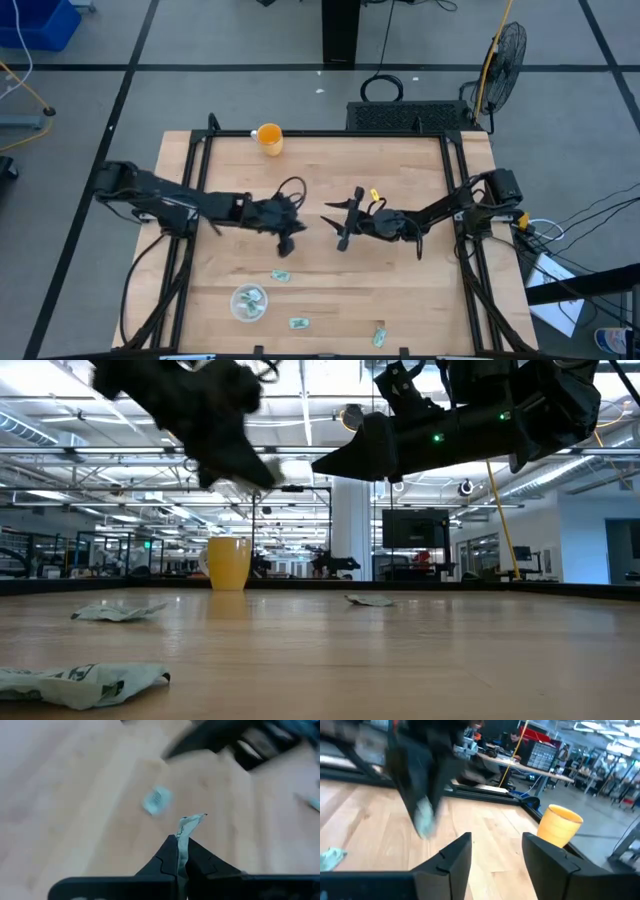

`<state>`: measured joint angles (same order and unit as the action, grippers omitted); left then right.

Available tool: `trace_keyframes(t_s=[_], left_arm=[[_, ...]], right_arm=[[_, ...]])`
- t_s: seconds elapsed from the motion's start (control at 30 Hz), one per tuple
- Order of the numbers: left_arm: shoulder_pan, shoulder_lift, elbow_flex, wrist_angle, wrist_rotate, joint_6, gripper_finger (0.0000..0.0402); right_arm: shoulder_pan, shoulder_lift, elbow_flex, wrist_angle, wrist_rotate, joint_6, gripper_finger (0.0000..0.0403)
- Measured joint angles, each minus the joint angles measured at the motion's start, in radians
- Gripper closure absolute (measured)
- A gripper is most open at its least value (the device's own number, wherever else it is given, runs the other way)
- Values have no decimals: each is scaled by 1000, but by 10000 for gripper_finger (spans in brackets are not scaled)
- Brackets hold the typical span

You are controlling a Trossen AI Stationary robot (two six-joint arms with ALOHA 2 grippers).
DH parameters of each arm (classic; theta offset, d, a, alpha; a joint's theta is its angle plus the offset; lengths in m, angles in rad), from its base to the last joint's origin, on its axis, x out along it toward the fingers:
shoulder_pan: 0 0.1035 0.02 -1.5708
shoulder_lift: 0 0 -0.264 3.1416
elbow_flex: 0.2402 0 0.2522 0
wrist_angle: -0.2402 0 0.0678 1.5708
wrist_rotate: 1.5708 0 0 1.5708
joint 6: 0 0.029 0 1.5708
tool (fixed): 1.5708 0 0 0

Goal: Pick and place Stevia / Truvia into bins
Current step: Put the stevia packet into the transparent container

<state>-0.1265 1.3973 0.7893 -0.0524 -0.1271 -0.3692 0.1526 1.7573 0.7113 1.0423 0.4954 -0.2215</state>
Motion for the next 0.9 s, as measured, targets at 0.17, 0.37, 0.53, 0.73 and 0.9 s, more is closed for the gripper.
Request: trace_keyframes(t_s=[0.17,0.37,0.53,0.73,0.9], left_arm=[[-156,-126,1,-240,114,-114,394],[-454,-125,0,-399,80,-306,391],[-626,-55,0,-335,5,-461,394],[-681,50,1,-273,4,-555,355],[-654,112,-1,-285,86,-611,338]], right_arm=[[2,0,0,-1,3,-31,228],[-4,0,-1,-18,3,-33,230],[-11,0,-1,-30,6,-34,230],[-14,0,-1,-37,5,-34,230],[-14,0,-1,-70,5,-34,231]])
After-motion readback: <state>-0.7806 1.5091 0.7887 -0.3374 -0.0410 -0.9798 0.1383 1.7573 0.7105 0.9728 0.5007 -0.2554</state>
